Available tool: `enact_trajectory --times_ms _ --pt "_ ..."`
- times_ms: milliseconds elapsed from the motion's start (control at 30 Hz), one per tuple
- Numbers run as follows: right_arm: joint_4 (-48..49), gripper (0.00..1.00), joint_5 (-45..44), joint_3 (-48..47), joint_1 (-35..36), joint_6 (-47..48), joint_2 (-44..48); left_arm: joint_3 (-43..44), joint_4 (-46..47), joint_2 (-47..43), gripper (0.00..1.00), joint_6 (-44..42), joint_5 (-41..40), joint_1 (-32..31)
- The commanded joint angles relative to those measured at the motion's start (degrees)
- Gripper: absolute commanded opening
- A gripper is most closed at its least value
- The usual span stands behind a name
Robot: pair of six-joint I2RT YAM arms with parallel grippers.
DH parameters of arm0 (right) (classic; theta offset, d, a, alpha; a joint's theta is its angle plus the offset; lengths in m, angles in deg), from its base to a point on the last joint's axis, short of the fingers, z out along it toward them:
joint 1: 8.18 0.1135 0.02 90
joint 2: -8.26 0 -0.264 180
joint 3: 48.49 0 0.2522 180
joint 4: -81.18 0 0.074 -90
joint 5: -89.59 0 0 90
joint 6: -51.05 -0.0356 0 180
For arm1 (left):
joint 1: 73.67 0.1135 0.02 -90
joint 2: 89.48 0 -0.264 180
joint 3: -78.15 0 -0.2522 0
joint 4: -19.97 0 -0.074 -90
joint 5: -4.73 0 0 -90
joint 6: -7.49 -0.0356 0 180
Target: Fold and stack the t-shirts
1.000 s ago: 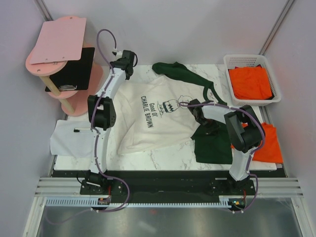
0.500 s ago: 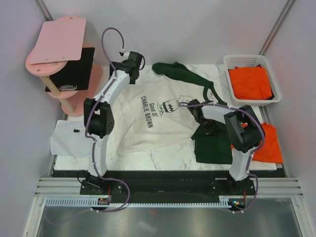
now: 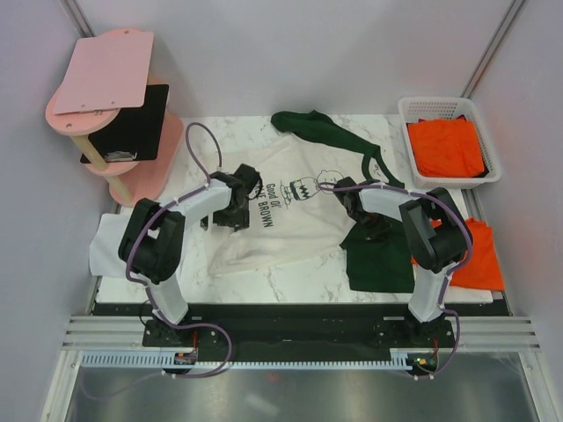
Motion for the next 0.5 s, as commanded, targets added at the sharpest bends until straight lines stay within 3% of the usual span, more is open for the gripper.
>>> enact_trajectory --times_ms 0,467 --pt "3.9 0.00 7.0 1.4 0.8 -1.6 0.3 -6.6 5.3 -6.9 0.96 5.8 6.0 -1.5" --pt "3.9 0.00 7.2 1.4 0.9 -1.5 -0.6 -11.3 11.1 -11.5 0.94 7.3 8.8 -5.4"
